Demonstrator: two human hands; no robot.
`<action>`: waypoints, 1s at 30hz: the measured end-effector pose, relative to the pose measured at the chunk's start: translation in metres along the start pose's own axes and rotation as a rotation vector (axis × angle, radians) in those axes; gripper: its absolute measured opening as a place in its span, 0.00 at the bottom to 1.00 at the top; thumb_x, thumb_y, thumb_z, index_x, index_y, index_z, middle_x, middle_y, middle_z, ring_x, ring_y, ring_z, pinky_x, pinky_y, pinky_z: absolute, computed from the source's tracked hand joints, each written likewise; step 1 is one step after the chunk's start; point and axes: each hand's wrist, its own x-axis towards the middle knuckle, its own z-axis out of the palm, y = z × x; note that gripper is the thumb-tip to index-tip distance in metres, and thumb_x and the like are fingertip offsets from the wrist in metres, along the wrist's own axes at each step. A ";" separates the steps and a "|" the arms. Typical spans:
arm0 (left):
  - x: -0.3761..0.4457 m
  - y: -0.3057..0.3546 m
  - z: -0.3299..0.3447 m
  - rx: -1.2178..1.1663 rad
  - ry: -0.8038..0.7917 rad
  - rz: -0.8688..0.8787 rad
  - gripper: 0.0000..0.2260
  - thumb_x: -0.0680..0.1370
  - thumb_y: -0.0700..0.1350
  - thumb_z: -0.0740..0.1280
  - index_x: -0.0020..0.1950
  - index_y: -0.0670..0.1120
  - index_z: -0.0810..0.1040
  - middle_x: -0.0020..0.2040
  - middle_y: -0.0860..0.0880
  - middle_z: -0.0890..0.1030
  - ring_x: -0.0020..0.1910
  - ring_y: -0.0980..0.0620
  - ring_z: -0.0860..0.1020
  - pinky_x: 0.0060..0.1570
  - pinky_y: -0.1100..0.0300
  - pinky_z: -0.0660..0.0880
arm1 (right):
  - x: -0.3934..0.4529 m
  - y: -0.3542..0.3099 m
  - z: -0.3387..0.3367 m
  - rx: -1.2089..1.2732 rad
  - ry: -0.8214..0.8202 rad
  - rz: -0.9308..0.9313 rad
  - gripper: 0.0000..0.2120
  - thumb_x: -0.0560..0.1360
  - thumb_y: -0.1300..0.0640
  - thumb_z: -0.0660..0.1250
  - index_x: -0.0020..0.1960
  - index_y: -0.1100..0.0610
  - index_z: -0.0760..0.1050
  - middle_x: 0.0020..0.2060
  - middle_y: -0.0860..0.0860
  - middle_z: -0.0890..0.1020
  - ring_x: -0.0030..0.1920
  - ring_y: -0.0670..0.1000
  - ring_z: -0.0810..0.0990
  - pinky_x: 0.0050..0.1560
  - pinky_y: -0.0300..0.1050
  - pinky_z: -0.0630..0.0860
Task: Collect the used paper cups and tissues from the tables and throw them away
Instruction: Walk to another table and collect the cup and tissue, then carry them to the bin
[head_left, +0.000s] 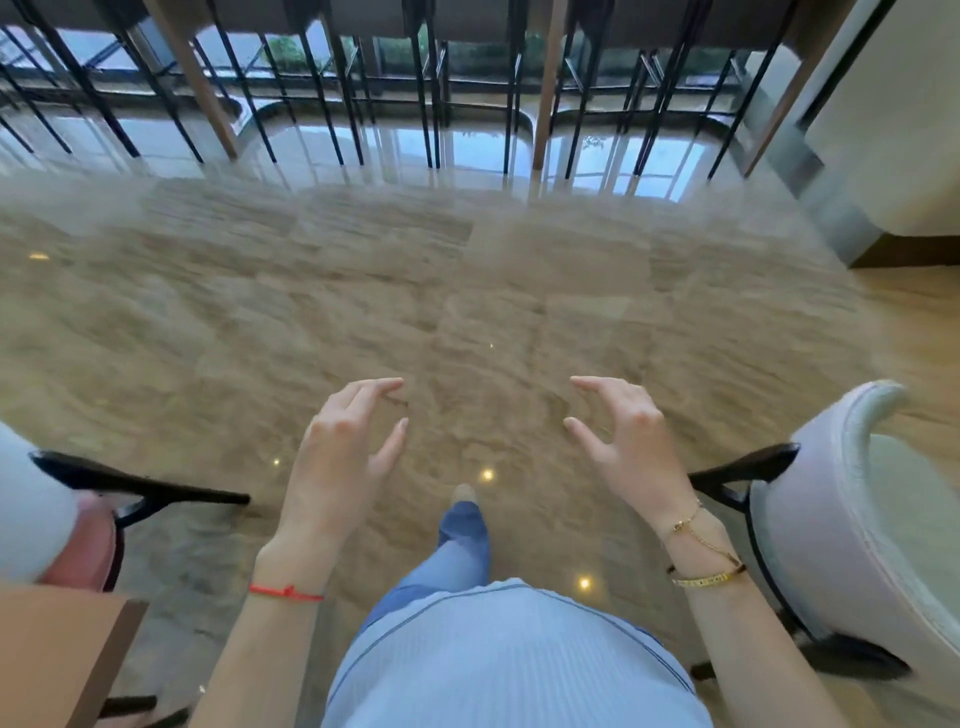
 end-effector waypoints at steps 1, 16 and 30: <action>0.028 -0.006 0.001 -0.001 0.000 0.005 0.16 0.75 0.41 0.70 0.63 0.46 0.76 0.56 0.50 0.79 0.57 0.50 0.77 0.59 0.54 0.72 | 0.029 0.000 0.003 0.006 0.005 0.002 0.19 0.73 0.56 0.72 0.63 0.54 0.75 0.57 0.48 0.79 0.60 0.49 0.73 0.62 0.36 0.65; 0.391 -0.054 0.035 0.009 -0.081 0.093 0.17 0.75 0.43 0.70 0.63 0.47 0.76 0.57 0.50 0.79 0.58 0.50 0.77 0.60 0.54 0.72 | 0.364 0.026 0.024 0.028 0.080 0.077 0.19 0.72 0.58 0.72 0.62 0.55 0.76 0.57 0.50 0.80 0.60 0.50 0.74 0.61 0.33 0.62; 0.740 -0.043 0.108 -0.005 0.014 0.096 0.17 0.75 0.42 0.70 0.64 0.47 0.76 0.58 0.51 0.79 0.59 0.52 0.76 0.61 0.60 0.70 | 0.728 0.105 -0.005 0.014 0.066 -0.017 0.19 0.73 0.58 0.71 0.63 0.56 0.75 0.58 0.49 0.79 0.62 0.49 0.73 0.64 0.33 0.62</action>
